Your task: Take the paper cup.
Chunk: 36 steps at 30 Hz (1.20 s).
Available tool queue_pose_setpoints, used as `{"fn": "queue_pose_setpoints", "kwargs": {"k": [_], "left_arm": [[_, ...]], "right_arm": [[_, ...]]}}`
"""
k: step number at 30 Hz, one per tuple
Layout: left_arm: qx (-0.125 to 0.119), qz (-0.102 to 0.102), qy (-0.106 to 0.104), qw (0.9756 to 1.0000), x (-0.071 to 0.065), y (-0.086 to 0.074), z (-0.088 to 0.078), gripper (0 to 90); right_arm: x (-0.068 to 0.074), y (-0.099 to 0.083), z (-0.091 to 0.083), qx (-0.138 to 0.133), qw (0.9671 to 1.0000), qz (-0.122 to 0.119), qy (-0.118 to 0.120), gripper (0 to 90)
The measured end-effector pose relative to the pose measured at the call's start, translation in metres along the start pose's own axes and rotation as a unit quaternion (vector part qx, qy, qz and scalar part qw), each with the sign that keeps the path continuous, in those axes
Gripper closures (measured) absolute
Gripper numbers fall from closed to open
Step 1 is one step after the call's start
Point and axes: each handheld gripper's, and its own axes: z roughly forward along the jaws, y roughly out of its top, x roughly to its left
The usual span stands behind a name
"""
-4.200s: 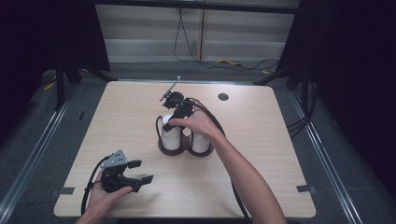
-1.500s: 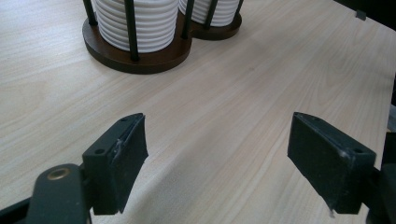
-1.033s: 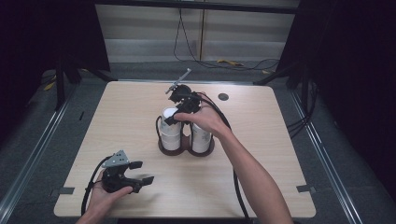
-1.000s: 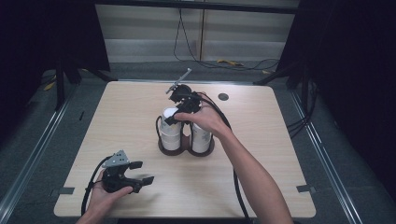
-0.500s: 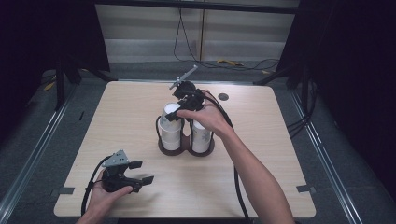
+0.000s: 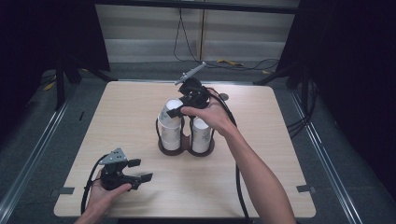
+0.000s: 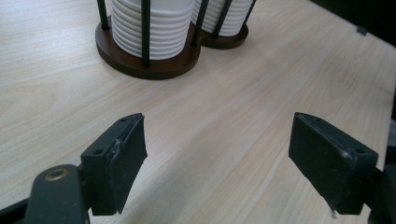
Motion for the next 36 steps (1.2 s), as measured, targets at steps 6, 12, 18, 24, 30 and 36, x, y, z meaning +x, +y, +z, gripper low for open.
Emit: {"fn": "queue_pose_setpoints", "kwargs": {"k": [6,12,18,24,30,36], "left_arm": [[-0.017,-0.003,0.008,0.9998,0.000,0.002,-0.006,19.0],[-0.030,0.000,0.018,0.9994,-0.001,0.009,-0.007,19.7],[-0.032,0.015,0.019,0.9992,-0.006,0.017,-0.004,19.8],[-0.025,0.025,0.009,0.9993,-0.008,0.025,0.001,18.4],[-0.044,0.037,0.003,0.9984,-0.012,0.039,0.005,18.9],[-0.047,0.048,-0.004,0.9977,-0.018,0.054,0.012,18.4]], "right_arm": [[0.002,0.000,-0.006,-0.017,0.9998,-0.006,-0.003,38.1],[0.002,-0.005,-0.014,-0.034,0.9994,0.004,-0.004,38.1],[0.004,-0.016,-0.018,-0.054,0.9985,0.008,-0.003,38.1],[0.008,-0.020,-0.028,-0.070,0.9975,0.009,-0.005,38.2],[0.013,-0.028,-0.035,-0.088,0.9960,0.011,0.000,38.2],[0.022,-0.038,-0.040,-0.098,0.9952,0.008,0.007,38.2]]}}
